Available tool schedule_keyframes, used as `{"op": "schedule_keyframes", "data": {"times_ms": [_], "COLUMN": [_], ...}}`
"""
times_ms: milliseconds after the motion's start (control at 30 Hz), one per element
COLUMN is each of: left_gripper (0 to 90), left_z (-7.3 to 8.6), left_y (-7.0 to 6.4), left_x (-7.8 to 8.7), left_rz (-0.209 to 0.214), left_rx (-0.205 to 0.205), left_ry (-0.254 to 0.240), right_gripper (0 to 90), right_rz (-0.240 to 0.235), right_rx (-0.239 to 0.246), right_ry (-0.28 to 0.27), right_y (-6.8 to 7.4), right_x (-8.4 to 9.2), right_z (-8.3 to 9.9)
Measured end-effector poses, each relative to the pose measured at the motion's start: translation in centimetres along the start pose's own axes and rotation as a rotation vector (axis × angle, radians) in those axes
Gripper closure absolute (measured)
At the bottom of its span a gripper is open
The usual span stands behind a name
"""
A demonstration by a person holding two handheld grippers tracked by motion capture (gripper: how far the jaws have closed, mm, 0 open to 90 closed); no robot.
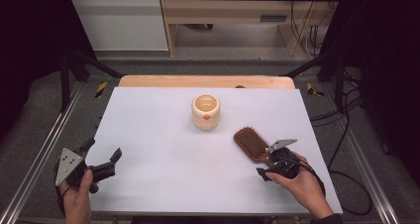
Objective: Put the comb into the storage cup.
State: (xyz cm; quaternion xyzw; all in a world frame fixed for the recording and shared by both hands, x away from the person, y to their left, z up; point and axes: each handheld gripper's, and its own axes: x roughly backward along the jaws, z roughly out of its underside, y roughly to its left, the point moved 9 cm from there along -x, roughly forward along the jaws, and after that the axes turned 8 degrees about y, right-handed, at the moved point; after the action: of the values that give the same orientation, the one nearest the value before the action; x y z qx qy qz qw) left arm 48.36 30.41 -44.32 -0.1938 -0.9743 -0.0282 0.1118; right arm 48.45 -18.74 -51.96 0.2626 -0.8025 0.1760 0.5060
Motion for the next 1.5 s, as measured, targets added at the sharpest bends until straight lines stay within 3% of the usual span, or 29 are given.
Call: {"op": "schedule_keyframes", "data": {"times_ms": [233, 867, 1233, 1500], "left_gripper": [1.4, 1.4, 1.4, 1.5], "left_z": [0.1, 0.1, 0.1, 0.1], "left_y": [0.0, -0.2, -0.2, -0.3], "left_x": [-0.2, -0.2, -0.2, -0.2], "left_rz": [0.0, 0.002, 0.003, 0.005], "left_rx": [-0.002, -0.004, -0.006, -0.006], "left_ry": [0.004, 0.005, 0.008, 0.012], "right_gripper": [37.3, 55.9, 65.8, 67.0], "right_rz": [0.011, -0.01, 0.003, 0.013], "right_rx": [0.007, -0.039, -0.022, -0.027], "right_ry": [0.04, 0.068, 0.088, 0.105], "right_y": [-0.7, -2.4, -2.1, -2.1], "right_x": [-0.5, -1.8, -1.8, -1.9], "right_z": [0.5, 0.4, 0.3, 0.3]}}
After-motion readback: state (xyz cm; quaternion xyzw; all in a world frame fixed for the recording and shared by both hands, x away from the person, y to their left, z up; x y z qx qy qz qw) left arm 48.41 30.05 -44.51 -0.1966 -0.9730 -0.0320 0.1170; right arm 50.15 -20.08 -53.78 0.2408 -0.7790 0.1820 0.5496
